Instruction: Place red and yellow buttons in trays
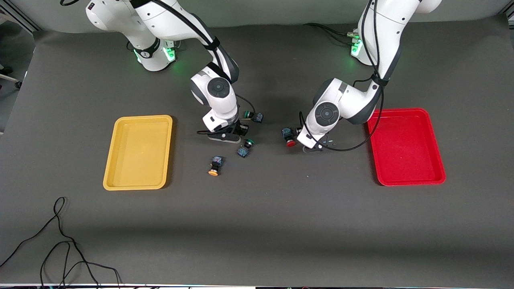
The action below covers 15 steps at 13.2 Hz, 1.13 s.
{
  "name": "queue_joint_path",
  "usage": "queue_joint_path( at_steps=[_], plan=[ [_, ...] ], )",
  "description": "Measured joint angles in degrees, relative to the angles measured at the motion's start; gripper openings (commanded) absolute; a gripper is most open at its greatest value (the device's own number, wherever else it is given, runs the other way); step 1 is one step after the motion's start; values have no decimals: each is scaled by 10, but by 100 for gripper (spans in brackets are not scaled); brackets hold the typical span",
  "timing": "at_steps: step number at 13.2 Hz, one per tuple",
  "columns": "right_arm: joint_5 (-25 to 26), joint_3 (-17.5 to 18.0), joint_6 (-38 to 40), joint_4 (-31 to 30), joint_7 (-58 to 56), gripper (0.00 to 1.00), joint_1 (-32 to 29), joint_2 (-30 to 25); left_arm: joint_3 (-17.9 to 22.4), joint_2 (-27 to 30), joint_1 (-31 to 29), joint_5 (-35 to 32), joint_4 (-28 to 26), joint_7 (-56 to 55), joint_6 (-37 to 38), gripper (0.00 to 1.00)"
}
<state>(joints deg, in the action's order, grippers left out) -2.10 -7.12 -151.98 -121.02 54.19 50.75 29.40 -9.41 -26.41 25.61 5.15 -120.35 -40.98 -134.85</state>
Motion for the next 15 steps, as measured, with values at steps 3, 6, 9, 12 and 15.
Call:
queue_joint_path(
  at_steps=[3,6,9,12,15],
  plan=[
    [0,-2,14,13,0,22,0,-4,2,6,-1,0,2,-6,7,0],
    [0,-9,160,73,-2,22,-1,-39,9,54,-22,-1,40,-4,131,0],
    [0,-18,321,152,-51,22,-24,-82,12,144,-90,-34,86,67,285,0],
    [0,-30,403,170,-206,22,-106,-129,17,218,-186,-59,70,190,357,0],
    [0,-105,425,148,-388,22,-151,-172,19,244,-282,-72,5,289,323,0]
  ],
)
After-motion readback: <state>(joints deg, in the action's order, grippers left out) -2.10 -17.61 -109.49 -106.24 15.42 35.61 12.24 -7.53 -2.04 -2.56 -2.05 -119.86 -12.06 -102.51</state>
